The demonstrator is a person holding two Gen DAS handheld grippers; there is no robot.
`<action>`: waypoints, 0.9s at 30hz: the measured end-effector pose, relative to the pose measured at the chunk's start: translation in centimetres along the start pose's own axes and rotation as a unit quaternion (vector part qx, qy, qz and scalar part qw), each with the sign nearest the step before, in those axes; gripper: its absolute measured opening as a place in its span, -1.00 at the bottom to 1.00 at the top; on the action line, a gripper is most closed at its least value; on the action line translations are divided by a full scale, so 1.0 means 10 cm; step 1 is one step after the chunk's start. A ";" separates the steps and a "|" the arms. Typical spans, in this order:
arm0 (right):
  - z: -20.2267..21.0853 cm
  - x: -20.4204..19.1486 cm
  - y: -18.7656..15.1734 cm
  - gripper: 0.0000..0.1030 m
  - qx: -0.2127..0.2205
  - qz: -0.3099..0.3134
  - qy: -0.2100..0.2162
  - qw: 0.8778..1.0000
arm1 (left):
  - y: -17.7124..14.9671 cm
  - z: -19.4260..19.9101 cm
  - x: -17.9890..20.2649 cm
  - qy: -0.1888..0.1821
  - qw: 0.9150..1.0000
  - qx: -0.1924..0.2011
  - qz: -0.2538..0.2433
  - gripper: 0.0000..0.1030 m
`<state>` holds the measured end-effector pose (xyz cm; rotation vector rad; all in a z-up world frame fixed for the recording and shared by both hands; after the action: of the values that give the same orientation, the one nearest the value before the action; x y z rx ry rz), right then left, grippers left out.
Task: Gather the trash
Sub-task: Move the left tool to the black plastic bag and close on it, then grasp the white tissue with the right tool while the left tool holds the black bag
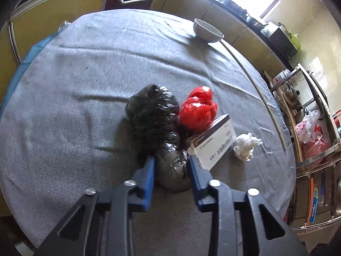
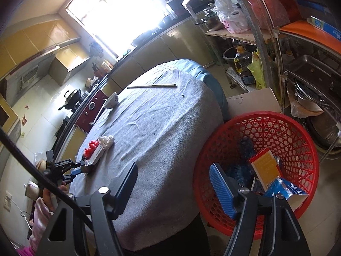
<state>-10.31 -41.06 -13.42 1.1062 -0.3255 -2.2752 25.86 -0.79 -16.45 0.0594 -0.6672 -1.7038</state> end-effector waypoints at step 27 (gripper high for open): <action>-1.64 -1.80 -0.13 0.41 -0.137 0.113 0.056 0.983 | -0.71 0.84 -0.35 -0.032 0.994 0.011 -0.101 -0.75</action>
<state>10.73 -28.72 -12.85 0.9951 -0.0836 -1.9793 17.21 6.34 -13.78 0.0906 -0.7470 -1.8990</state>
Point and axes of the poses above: each gripper's, at about its wrist camera, not at the fingertips, and z roughly against the way its jaws point, x to its right, y to its top, the point moved 4 cm from there along -z, roughly the way its jaws point, and after that the axes turned 9 degrees about -z, right-handed, at the moved point
